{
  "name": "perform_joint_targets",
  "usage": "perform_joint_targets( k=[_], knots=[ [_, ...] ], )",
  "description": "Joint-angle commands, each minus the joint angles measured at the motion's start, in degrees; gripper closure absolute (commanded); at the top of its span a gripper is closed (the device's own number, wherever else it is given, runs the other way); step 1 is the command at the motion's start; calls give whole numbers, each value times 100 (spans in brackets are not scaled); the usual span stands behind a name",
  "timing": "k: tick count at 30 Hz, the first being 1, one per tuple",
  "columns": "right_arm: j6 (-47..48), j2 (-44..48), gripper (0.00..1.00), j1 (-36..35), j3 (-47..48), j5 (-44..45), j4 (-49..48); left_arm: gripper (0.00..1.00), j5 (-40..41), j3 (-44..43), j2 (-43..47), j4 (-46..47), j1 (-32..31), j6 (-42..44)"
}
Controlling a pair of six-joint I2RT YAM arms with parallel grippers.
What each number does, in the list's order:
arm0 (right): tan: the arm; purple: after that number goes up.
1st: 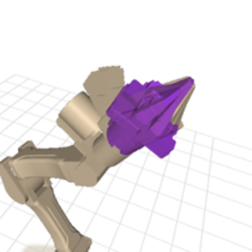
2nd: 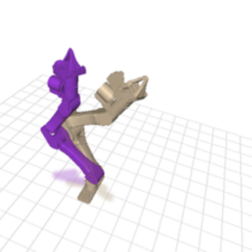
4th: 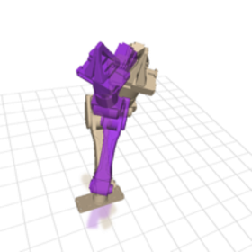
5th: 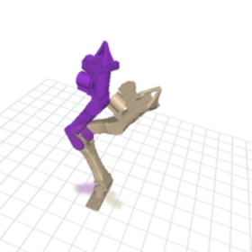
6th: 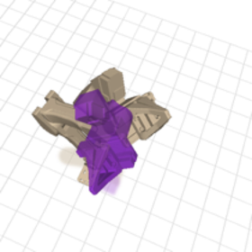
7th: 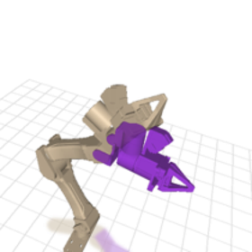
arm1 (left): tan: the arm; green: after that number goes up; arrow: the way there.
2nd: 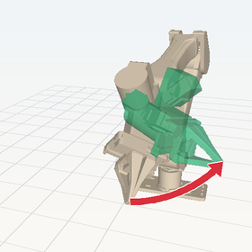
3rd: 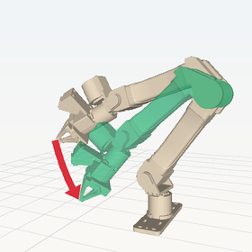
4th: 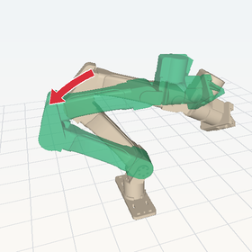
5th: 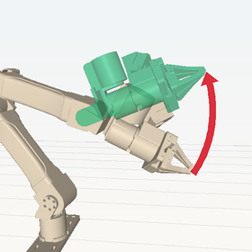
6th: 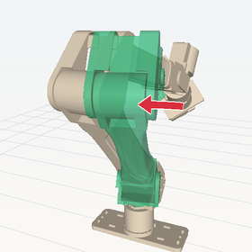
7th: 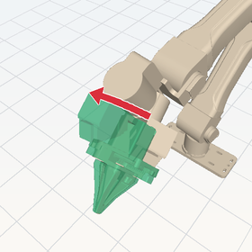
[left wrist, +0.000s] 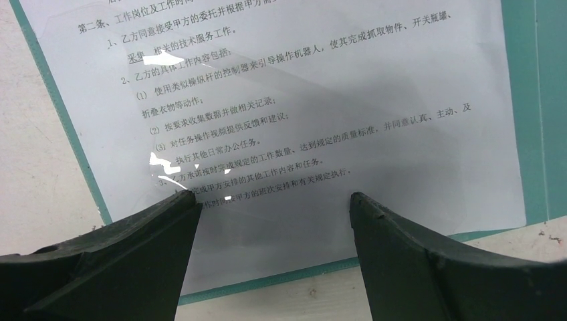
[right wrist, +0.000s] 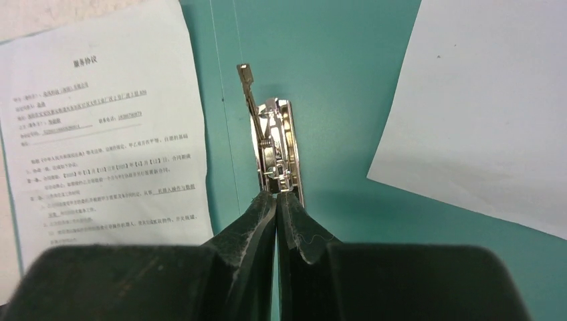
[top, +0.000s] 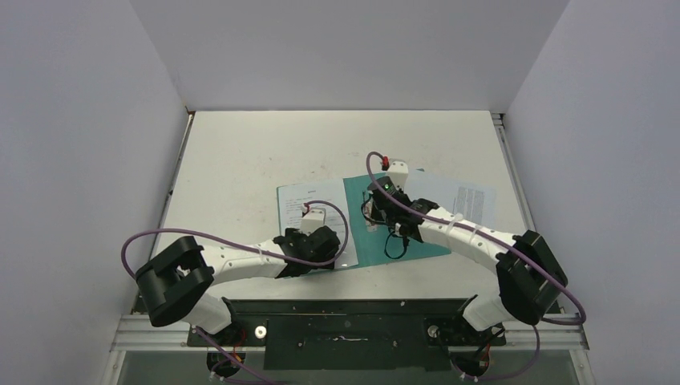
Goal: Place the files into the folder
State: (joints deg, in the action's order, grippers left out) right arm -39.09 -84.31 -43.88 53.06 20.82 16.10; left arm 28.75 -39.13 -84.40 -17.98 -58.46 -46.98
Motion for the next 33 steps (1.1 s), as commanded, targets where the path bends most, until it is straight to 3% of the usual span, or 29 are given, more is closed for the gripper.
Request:
perform_joint_targets(
  k=[1, 15, 21, 33],
  knots=[
    [79, 426, 94, 303, -72, -495, -330, 18, -942, 370, -127, -342, -22, -207],
    [560, 1088, 42, 1341, -515, 461, 183, 17, -636, 486, 536, -698, 54, -137],
    [390, 1240, 17, 1989, -854, 665, 104, 17, -955, 783, 1020, -540, 573, -109],
    [30, 1000, 3, 3618, -1206, 411, -511, 14, -791, 492, 2473, -1077, 865, 76]
  ],
)
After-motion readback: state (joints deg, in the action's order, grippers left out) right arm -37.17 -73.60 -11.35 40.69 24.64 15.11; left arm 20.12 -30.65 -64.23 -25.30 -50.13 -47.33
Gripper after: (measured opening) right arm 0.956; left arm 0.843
